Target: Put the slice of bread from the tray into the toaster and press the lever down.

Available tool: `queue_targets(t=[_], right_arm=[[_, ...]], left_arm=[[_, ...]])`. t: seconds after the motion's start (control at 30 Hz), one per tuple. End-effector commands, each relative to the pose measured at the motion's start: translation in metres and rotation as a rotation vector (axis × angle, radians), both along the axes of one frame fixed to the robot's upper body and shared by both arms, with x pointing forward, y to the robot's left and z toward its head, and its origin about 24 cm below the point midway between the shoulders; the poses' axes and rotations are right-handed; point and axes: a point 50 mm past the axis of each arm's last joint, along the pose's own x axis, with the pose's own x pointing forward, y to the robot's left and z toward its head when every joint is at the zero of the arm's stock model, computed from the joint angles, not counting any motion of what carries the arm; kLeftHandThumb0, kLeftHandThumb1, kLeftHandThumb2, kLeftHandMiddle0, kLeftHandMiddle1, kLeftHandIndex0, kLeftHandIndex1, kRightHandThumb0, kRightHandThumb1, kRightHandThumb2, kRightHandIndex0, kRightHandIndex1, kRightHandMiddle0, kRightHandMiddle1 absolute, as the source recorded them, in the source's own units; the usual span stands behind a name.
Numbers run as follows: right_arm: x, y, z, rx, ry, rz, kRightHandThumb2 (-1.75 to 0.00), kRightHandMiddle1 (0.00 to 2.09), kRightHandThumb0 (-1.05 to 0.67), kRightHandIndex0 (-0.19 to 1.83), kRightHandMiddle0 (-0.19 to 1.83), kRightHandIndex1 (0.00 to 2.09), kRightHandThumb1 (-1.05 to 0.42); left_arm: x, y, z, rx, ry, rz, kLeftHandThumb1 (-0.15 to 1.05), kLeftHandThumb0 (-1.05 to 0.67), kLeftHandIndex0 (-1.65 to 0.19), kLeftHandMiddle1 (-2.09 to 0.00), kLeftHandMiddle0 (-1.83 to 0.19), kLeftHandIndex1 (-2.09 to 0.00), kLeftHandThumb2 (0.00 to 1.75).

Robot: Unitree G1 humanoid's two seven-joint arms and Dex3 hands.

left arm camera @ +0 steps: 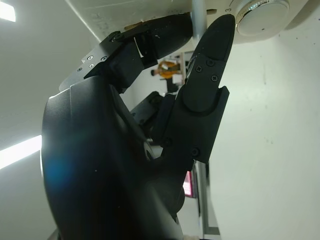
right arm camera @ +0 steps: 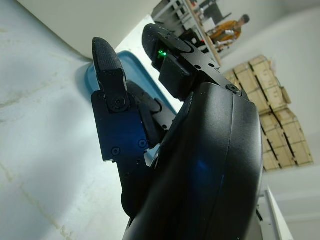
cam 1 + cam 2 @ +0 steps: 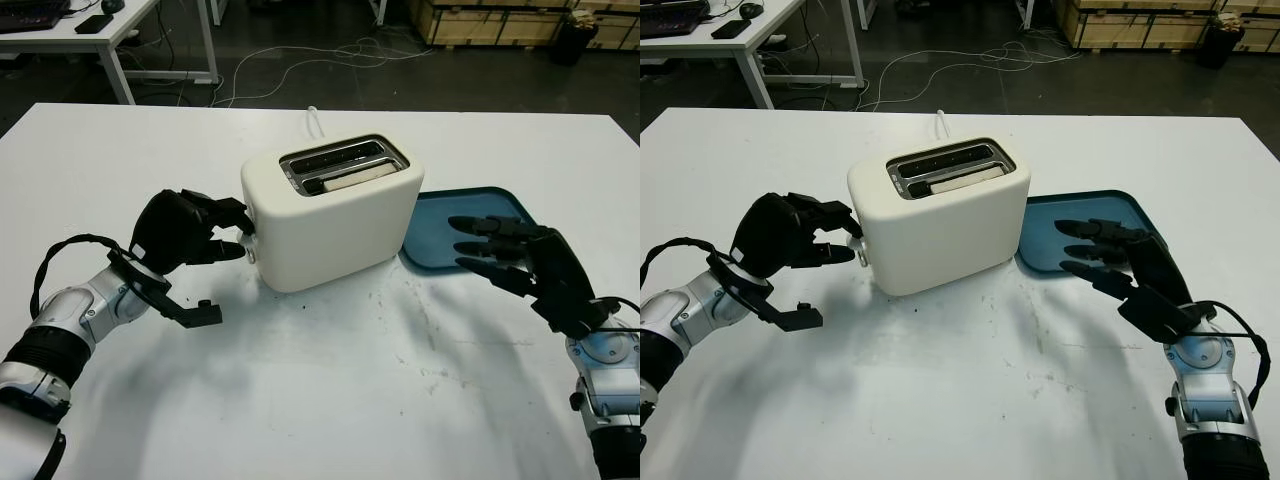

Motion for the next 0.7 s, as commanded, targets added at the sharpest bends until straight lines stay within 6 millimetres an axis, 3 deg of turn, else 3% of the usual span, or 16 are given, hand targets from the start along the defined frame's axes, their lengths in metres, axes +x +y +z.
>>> queue_targets(t=[0.0, 0.27, 0.33, 0.5, 0.57, 0.67], right_arm=[[-0.002, -0.002, 0.002, 0.011, -0.007, -0.006, -0.04, 0.0, -0.42, 0.95, 0.8, 0.0, -0.92], [-0.011, -0.005, 0.004, 0.014, 0.005, -0.005, -0.05, 0.0, -0.43, 0.95, 0.8, 0.0, -0.92], [-0.014, -0.006, 0.002, 0.005, 0.012, -0.007, -0.04, 0.0, -0.43, 0.94, 0.81, 0.0, -0.92], [-0.014, -0.009, -0.001, -0.021, 0.037, -0.007, -0.06, 0.0, -0.48, 0.94, 0.81, 0.0, -0.92], [-0.012, -0.008, 0.0, -0.039, 0.051, 0.003, -0.07, 0.0, -0.5, 0.93, 0.8, 0.0, -0.92], [-0.009, -0.006, 0.001, -0.032, 0.046, 0.015, -0.06, 0.0, -0.48, 0.94, 0.8, 0.01, -0.92]], left_arm=[[-0.006, -0.016, -0.019, 0.054, 0.083, -0.058, 0.83, -0.58, -0.91, -1.75, -1.09, -0.78, 0.0], [-0.015, -0.027, -0.029, 0.018, 0.089, -0.07, 0.85, -0.6, -0.9, -1.75, -1.08, -0.78, 0.01], [-0.024, -0.045, -0.047, -0.005, 0.099, -0.063, 0.82, -0.57, -0.89, -1.75, -1.04, -0.77, 0.01], [-0.06, -0.105, -0.124, 0.024, 0.352, -0.046, 0.81, -0.55, -1.0, -1.75, -1.03, -0.64, 0.0], [-0.068, -0.118, -0.135, 0.004, 0.423, -0.045, 0.79, -0.55, -1.1, -1.75, -1.05, -0.47, 0.0], [-0.066, -0.115, -0.134, -0.011, 0.421, -0.033, 0.79, -0.56, -1.15, -1.75, -1.06, -0.4, 0.01]])
